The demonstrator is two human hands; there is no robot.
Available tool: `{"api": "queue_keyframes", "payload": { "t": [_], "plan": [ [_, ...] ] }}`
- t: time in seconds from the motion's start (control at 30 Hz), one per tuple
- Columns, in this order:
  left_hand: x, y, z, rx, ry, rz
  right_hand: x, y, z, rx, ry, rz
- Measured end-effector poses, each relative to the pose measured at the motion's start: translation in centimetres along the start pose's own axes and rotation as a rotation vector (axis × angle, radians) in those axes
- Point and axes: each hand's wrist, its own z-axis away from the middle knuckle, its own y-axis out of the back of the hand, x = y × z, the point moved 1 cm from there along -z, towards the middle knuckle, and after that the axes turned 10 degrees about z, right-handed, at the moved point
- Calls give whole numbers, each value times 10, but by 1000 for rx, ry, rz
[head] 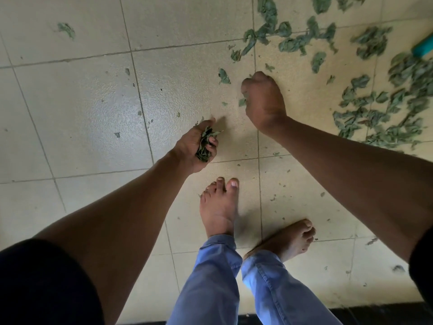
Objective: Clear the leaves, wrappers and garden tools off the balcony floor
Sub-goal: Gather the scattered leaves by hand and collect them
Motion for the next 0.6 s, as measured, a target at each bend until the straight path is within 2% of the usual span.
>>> {"api": "queue_keyframes", "payload": {
  "t": [0.1,0.2,0.27,0.33,0.4,0.5,0.6],
  "plan": [
    [-9,-1,9,8,-8,43,2,4,17,12,-187,-427],
    [-27,-2,15,22,-4,53,-7,22,44,-146,-401,-1066],
    [-36,-5,24,10,-8,85,-21,39,66,-268,-385,-1425],
    [-45,-7,36,0,-12,118,-37,54,88,-357,-351,-1603],
    [-50,-8,46,-4,-24,149,-53,64,108,-362,-367,-1589],
    [-50,-14,65,-65,-52,189,-75,72,132,-199,-416,-1260],
    [-44,-23,92,-79,-47,268,-93,85,143,-95,-412,-1060]
  ]
}}
